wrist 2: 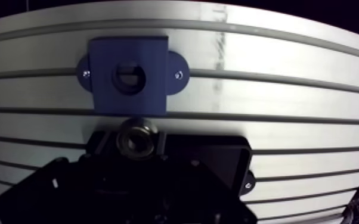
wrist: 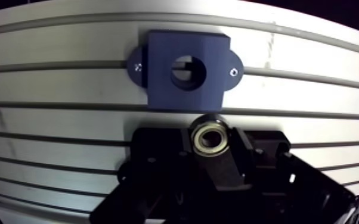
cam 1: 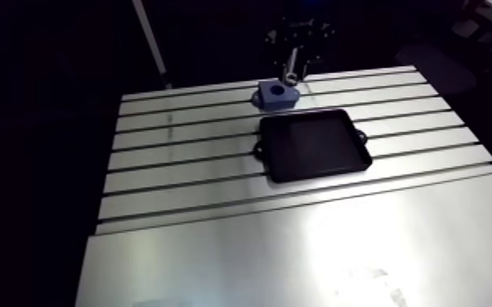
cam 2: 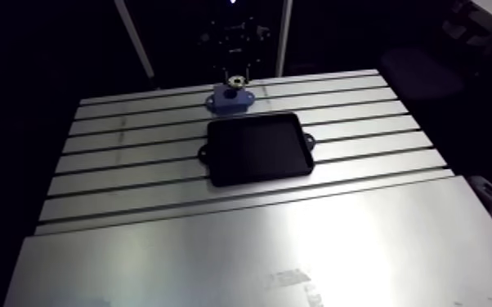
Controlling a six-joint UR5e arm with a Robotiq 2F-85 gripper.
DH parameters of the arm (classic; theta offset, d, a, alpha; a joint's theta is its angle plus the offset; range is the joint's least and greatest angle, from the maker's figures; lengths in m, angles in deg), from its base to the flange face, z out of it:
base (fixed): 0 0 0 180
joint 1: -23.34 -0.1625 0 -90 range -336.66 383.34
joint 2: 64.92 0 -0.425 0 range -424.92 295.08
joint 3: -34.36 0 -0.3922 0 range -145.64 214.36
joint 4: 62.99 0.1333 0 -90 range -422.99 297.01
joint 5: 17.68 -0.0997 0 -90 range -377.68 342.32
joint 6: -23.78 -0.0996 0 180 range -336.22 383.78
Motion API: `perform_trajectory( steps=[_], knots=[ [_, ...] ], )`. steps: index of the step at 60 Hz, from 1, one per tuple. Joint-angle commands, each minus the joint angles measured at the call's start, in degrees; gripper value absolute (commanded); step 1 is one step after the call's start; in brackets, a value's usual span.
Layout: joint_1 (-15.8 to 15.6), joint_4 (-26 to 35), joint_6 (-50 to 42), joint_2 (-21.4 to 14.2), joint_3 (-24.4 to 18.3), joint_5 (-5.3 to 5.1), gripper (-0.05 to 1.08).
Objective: Pick up the bearing and press it into the housing until flush.
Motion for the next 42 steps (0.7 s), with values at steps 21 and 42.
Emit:
perform_trajectory(
  steps=[21, 42],
  knots=[
    [-1.9, 0.3, -0.9, 6.3, -6.4, 0.04, 0.69],
    [-1.9, -0.1, -1.3, 7.3, -6.7, 0.22, 0.7]
  ],
)
